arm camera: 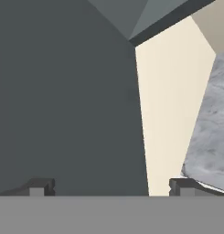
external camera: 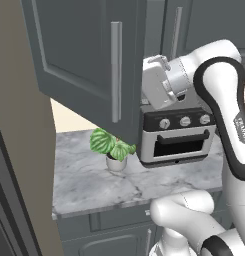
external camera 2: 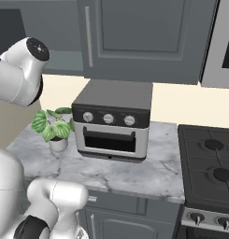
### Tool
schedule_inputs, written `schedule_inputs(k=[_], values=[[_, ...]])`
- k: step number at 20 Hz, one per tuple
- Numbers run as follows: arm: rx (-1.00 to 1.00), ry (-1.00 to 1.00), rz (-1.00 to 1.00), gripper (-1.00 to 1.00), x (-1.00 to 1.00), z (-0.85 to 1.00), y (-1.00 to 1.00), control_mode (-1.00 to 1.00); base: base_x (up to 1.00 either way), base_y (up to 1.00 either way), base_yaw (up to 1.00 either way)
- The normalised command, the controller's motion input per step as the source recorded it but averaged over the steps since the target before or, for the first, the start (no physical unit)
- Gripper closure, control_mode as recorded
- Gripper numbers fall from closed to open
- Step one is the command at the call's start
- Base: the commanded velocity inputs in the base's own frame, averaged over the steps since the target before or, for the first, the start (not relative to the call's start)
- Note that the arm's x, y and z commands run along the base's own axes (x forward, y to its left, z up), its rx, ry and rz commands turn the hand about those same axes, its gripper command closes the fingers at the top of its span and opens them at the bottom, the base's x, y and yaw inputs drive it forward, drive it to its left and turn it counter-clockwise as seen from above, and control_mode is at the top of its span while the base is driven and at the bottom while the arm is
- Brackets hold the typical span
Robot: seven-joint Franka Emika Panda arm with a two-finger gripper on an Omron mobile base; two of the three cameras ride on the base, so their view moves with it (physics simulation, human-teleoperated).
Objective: Open the cabinet and move the ladle to the pot. Then close the cabinet.
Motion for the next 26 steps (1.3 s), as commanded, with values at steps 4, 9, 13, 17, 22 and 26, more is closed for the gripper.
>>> schedule_inputs(k=[4, 9, 13, 17, 22, 26], values=[[0.00, -0.01, 0.10, -1.00, -0.20, 0.00, 0.49, -1.00, 0.00, 0.00, 0.00], [0.00, -0.04, 0.05, -1.00, -0.25, 0.00, 0.24, -1.00, 0.00, 0.00, 0.00], [-0.06, -0.09, -0.07, -1.00, 0.00, 0.04, -0.26, -1.00, 0.00, 0.00, 0.00], [-0.14, -0.09, -0.22, -1.00, 0.14, 0.12, -0.76, -1.00, 0.00, 0.00, 0.00], [-0.20, -0.10, -0.25, -1.00, 0.24, 0.16, -0.83, -1.00, 0.00, 0.00, 0.00], [-0.24, -0.14, -0.26, -1.00, 0.18, 0.18, -0.81, -1.00, 0.00, 0.00, 0.00]])
